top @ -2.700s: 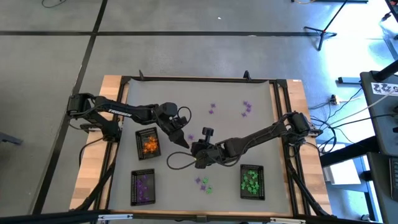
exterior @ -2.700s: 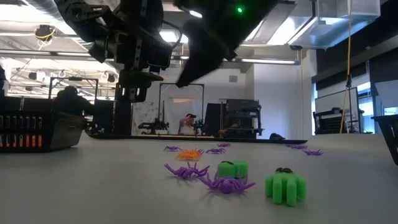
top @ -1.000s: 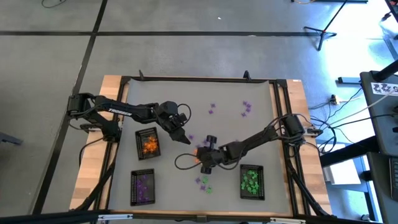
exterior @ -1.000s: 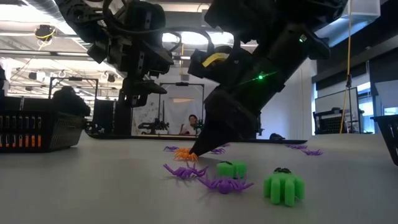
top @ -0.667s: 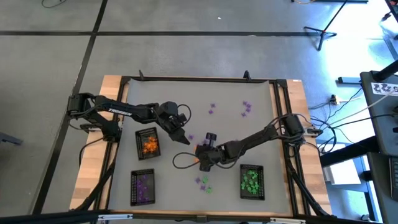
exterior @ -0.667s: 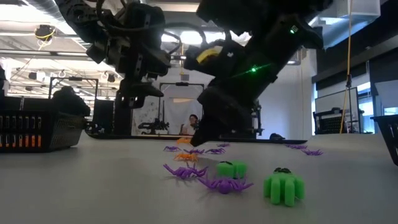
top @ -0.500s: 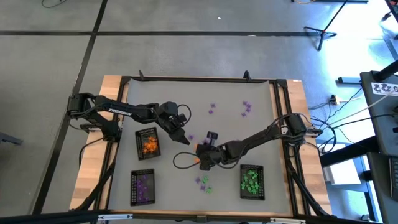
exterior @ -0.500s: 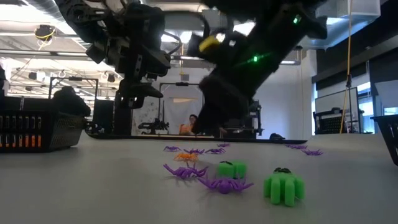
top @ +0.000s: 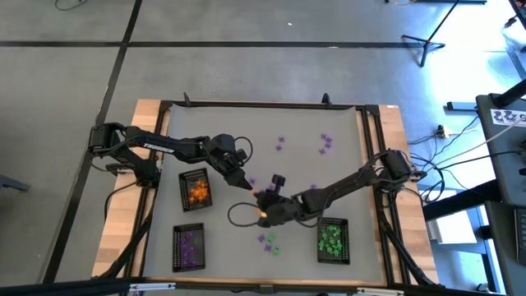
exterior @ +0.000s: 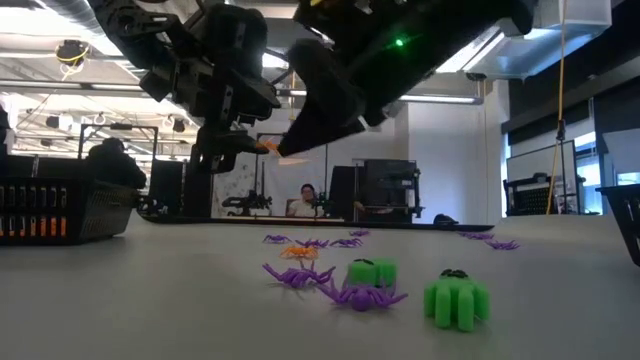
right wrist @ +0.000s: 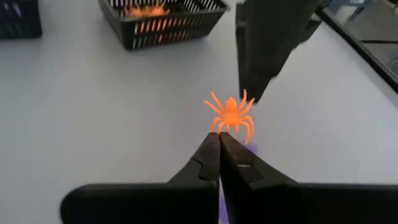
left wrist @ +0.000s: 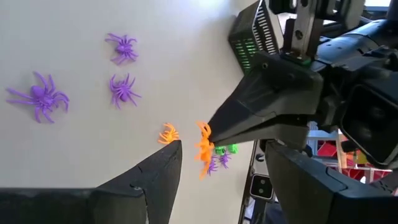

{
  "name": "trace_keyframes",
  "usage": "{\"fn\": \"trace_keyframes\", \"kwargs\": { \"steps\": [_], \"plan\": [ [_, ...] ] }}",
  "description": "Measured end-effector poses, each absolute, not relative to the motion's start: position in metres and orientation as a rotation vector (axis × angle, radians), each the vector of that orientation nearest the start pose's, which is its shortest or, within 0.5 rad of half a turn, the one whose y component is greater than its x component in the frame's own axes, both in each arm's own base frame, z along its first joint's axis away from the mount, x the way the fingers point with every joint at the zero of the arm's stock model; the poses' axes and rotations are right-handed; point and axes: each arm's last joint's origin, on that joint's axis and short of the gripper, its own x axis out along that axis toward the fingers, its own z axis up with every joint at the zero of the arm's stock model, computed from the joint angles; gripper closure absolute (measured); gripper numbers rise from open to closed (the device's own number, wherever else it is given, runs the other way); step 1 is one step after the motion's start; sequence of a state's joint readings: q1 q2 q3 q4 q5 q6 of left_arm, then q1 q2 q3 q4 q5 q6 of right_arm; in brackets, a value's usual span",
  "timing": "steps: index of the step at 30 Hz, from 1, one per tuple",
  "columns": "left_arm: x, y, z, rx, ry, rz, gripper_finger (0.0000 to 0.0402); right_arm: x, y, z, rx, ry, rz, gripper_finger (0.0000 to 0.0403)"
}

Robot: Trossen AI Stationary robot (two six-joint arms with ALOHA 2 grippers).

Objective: Sort Halloween decoration
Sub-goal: Put the orange spider toy into the top black basket

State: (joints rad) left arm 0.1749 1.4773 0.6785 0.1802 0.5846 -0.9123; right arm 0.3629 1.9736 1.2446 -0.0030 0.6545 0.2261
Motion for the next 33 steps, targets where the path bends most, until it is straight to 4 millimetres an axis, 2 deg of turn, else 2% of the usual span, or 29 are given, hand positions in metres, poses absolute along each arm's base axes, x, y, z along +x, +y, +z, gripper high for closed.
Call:
{"fn": "trace_keyframes", "kwargs": {
  "steps": [14, 25, 33],
  "plan": [
    [0.284, 0.030, 0.181, -1.100, 0.725, -0.131, 0.0181, 0.401, 0.113, 0.170, -0.128, 0.577, -0.381, 0.0403],
    [0.284, 0.031, 0.181, -1.142, 0.722, -0.089, 0.0250, 0.402, 0.114, 0.172, -0.119, 0.556, -0.376, 0.0403],
    [0.284, 0.032, 0.180, -1.141, 0.708, -0.049, 0.0265, 0.402, 0.114, 0.172, -0.120, 0.554, -0.379, 0.0403]
  ]
}}
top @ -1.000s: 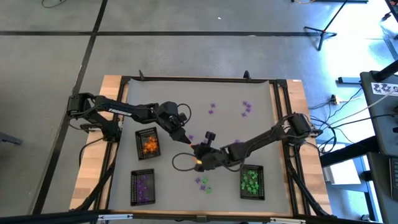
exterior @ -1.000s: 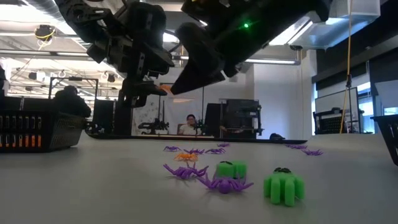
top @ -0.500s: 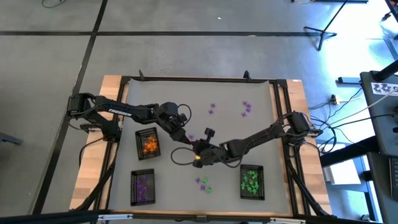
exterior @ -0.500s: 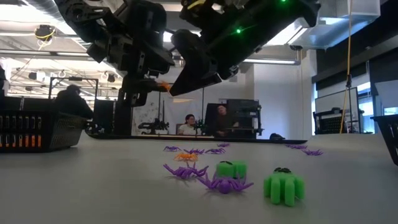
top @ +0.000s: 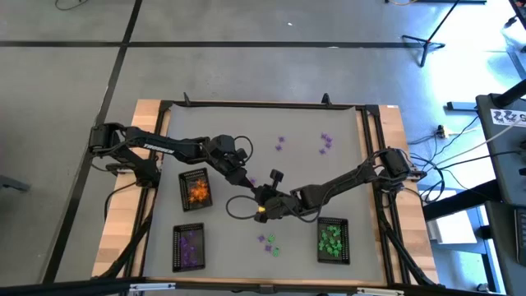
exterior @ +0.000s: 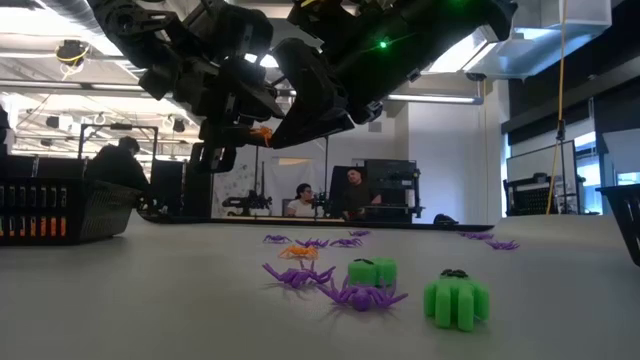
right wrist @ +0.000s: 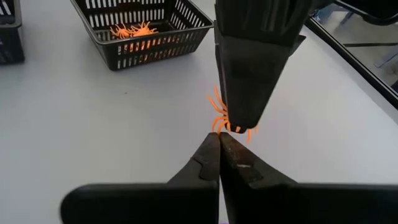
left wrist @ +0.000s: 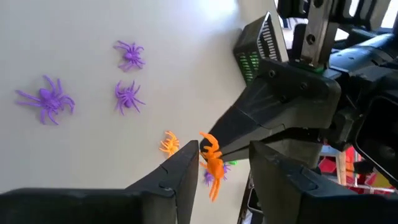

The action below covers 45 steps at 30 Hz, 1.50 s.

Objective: Sort Halloween decoration
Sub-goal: Put the orange spider toy into the top black basket

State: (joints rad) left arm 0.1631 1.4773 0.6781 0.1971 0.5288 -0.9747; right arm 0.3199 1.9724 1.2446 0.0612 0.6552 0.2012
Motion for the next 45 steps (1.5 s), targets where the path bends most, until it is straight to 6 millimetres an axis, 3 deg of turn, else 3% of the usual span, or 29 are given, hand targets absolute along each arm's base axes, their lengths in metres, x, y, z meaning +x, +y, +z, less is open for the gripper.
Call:
{"fn": "trace_keyframes", "kwargs": {
  "steps": [8, 24, 33, 37, 45],
  "plan": [
    [0.286, 0.025, 0.180, -1.130, 0.699, -0.010, 0.0295, 0.402, 0.114, 0.173, -0.121, 0.549, -0.385, 0.0403],
    [0.285, 0.024, 0.179, -1.182, 0.710, 0.016, 0.0393, 0.402, 0.114, 0.172, -0.121, 0.550, -0.385, 0.0403],
    [0.284, 0.024, 0.178, -1.197, 0.730, 0.020, 0.0400, 0.402, 0.115, 0.172, -0.121, 0.551, -0.382, 0.0399],
    [0.283, 0.025, 0.178, -1.210, 0.746, -0.002, 0.0401, 0.402, 0.116, 0.172, -0.128, 0.563, -0.335, 0.0370],
    [0.277, 0.039, 0.176, -1.228, 0.810, -0.113, 0.0401, 0.401, 0.116, 0.171, -0.132, 0.573, -0.329, 0.0249]
  ]
}}
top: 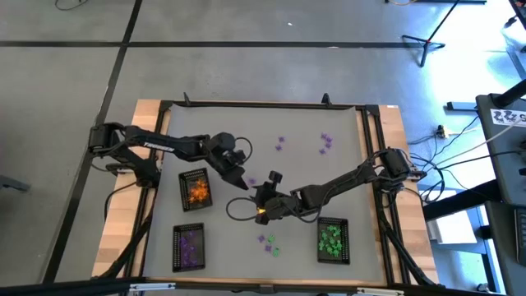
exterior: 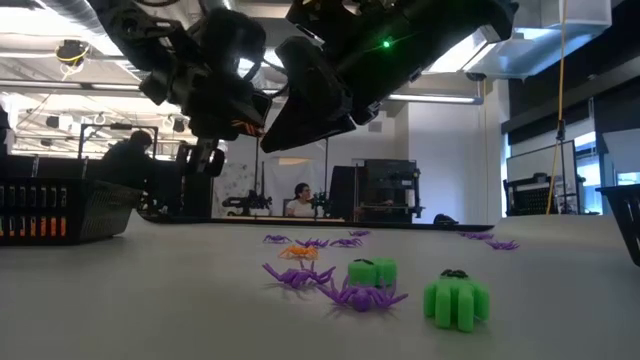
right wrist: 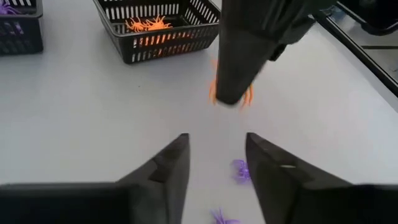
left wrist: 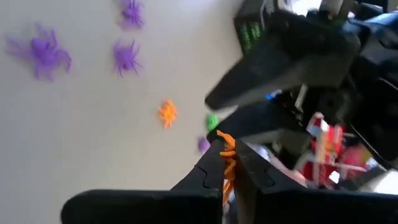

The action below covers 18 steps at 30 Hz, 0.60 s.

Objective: Sort Halloween decoration
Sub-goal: Put the orange spider toy into the top black basket

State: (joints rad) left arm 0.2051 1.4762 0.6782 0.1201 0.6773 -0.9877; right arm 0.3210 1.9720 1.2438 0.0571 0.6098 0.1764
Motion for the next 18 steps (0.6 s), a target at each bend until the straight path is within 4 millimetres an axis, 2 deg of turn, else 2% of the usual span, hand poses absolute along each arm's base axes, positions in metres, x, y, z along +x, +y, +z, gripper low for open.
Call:
{"fn": "trace_keyframes", "kwargs": {
  "steps": [6, 15, 18],
  "plan": [
    [0.259, 0.056, 0.170, -1.307, 0.953, -0.208, 0.0401, 0.401, 0.116, 0.171, -0.134, 0.578, -0.329, 0.0207],
    [0.239, 0.062, 0.172, -1.276, 1.012, -0.399, 0.0401, 0.401, 0.116, 0.171, -0.133, 0.577, -0.329, 0.0204],
    [0.236, 0.058, 0.179, -1.274, 1.038, -0.369, 0.0401, 0.401, 0.116, 0.171, -0.133, 0.576, -0.330, 0.0204]
  ]
}}
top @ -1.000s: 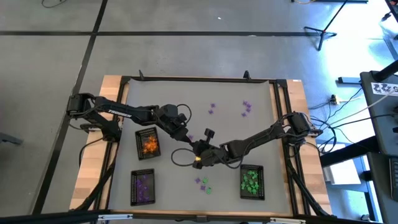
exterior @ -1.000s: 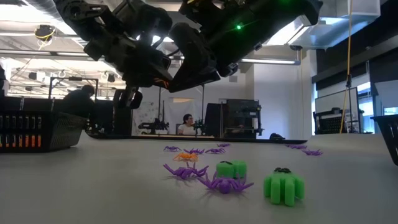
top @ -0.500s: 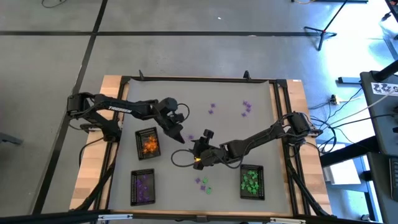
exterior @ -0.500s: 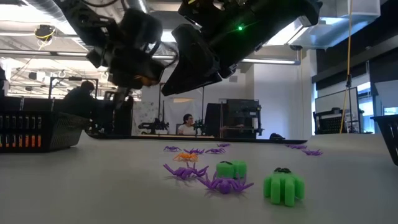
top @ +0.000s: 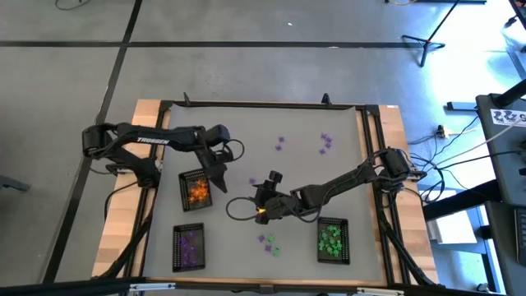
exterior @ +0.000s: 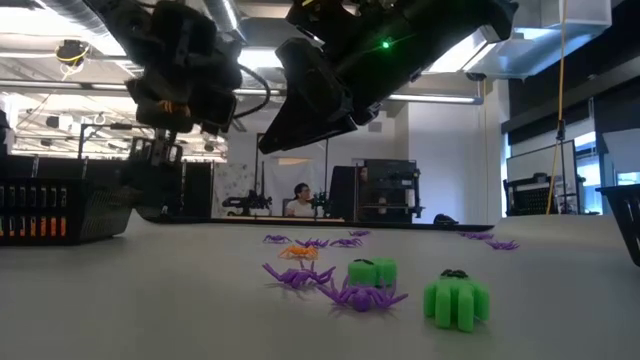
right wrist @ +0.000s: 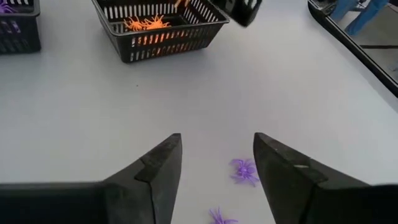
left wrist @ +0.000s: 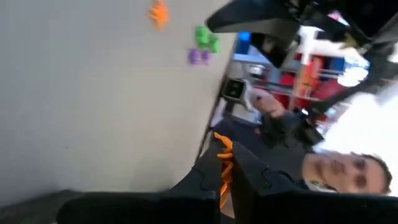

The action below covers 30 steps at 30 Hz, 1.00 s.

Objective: Sort Halloween decoration
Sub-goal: Put the orange spider toy into the top black basket

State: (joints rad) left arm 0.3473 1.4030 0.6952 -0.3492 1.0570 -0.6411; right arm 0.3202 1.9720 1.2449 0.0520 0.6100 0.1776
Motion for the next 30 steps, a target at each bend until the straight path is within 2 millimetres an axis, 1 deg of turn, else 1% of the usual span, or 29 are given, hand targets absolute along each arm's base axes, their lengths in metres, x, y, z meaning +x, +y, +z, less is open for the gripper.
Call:
{"fn": "trace_keyframes", "kwargs": {
  "steps": [2, 9, 12, 16, 21, 23, 27, 30],
  "plan": [
    [0.235, 0.057, 0.188, -1.251, 1.063, -0.287, 0.0401, 0.401, 0.116, 0.171, -0.133, 0.576, -0.330, 0.0204],
    [0.235, 0.052, 0.222, -1.065, 1.224, 0.217, 0.0401, 0.402, 0.116, 0.172, -0.130, 0.571, -0.331, 0.0204],
    [0.234, 0.045, 0.237, -1.001, 1.281, 0.346, 0.0401, 0.402, 0.116, 0.172, -0.130, 0.572, -0.331, 0.0204],
    [0.228, 0.031, 0.249, -0.967, 1.392, 0.427, 0.0402, 0.402, 0.116, 0.172, -0.125, 0.572, -0.332, 0.0204],
    [0.213, 0.015, 0.249, -0.970, 1.572, 0.526, 0.0401, 0.402, 0.116, 0.172, -0.122, 0.572, -0.333, 0.0204],
    [0.208, 0.010, 0.250, -0.951, 1.627, 0.538, 0.0401, 0.402, 0.116, 0.172, -0.121, 0.572, -0.333, 0.0204],
    [0.208, 0.004, 0.250, -0.921, 1.643, 0.517, 0.0394, 0.402, 0.116, 0.172, -0.119, 0.569, -0.333, 0.0204],
    [0.211, 0.000, 0.250, -0.908, 1.617, 0.491, 0.0388, 0.402, 0.116, 0.172, -0.118, 0.568, -0.333, 0.0204]
  ]
}}
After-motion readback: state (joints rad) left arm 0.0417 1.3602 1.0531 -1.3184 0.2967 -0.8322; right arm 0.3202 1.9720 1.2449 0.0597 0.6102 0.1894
